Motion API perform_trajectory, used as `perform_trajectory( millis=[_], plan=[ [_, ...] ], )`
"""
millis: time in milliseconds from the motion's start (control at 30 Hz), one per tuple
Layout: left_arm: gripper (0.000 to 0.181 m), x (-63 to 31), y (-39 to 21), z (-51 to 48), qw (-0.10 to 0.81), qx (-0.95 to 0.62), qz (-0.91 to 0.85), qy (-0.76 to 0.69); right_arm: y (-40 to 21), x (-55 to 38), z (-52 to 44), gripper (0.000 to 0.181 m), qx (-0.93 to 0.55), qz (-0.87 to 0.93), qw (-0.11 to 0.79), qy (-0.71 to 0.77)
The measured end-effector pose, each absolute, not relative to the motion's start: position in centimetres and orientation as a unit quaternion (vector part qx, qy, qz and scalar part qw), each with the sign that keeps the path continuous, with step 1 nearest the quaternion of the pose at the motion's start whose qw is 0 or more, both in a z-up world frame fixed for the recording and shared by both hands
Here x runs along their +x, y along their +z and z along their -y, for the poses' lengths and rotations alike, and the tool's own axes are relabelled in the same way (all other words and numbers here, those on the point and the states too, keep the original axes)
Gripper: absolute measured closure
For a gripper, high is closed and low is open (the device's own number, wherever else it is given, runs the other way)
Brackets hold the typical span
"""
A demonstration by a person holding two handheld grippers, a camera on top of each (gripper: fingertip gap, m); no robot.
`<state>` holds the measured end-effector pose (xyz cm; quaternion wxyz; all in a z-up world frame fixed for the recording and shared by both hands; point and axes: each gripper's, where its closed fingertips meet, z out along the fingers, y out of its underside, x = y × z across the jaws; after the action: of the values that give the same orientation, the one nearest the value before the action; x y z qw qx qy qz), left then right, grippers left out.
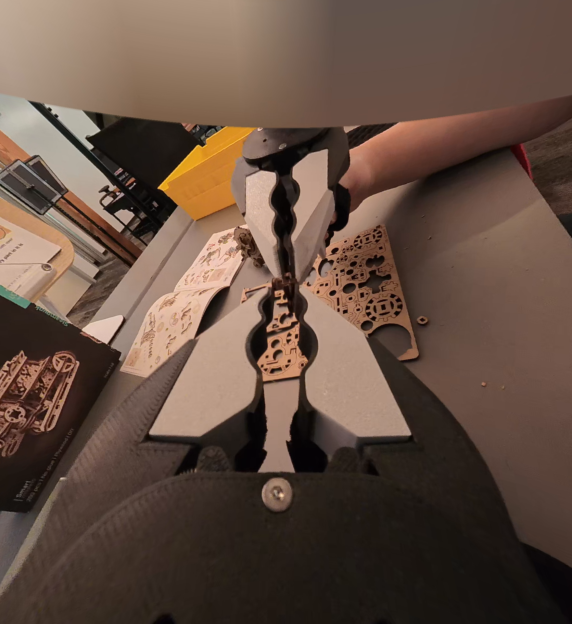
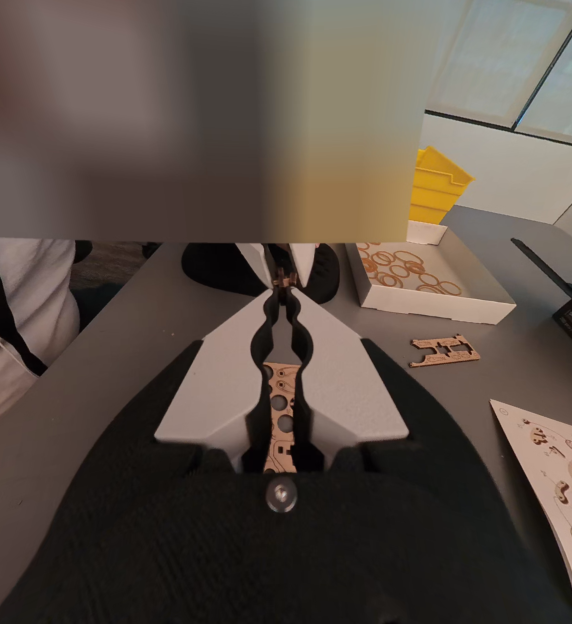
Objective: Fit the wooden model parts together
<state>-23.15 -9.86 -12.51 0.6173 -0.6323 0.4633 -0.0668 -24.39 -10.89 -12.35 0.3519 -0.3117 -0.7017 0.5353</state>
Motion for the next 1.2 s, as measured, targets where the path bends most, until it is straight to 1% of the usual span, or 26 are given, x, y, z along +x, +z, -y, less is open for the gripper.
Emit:
perform_trajectory(
  millis=[133,233,433,700,833,1000,1100,1200],
  plan=[
    [0.171,-23.3,-12.6,9.7,0.615,-0.635,-0.463,-0.064,-12.5,-24.5,10.6,0.179,-0.313,0.709,0.368,0.514],
    [0.171,-23.4,-12.6,9.7,0.614,-0.637,-0.461,-0.065,-12.3,-24.7,10.2,0.171,-0.315,0.707,0.392,0.498],
    [0.171,-23.4,-13.0,9.7,0.601,-0.647,-0.463,-0.071,-12.4,-24.7,10.4,0.173,-0.296,0.72,0.417,0.468],
    [0.172,-23.8,-14.1,9.5,0.56,-0.687,-0.449,-0.113,-13.6,-25.1,10.3,0.173,-0.335,0.711,0.367,0.497],
    [0.174,-23.8,-13.8,9.5,0.563,-0.689,-0.437,-0.129,-13.2,-25.2,10.2,0.172,-0.354,0.687,0.341,0.535],
    [0.173,-23.9,-14.0,9.3,0.571,-0.683,-0.442,-0.107,-13.4,-25.2,10.0,0.173,-0.35,0.694,0.356,0.518],
    [0.173,-23.8,-13.7,9.4,0.573,-0.683,-0.438,-0.118,-13.2,-25.2,10.1,0.173,-0.347,0.694,0.36,0.518],
    [0.172,-23.8,-13.9,9.3,0.568,-0.689,-0.43,-0.13,-13.3,-25.2,10.0,0.173,-0.361,0.691,0.345,0.522]
  ],
)
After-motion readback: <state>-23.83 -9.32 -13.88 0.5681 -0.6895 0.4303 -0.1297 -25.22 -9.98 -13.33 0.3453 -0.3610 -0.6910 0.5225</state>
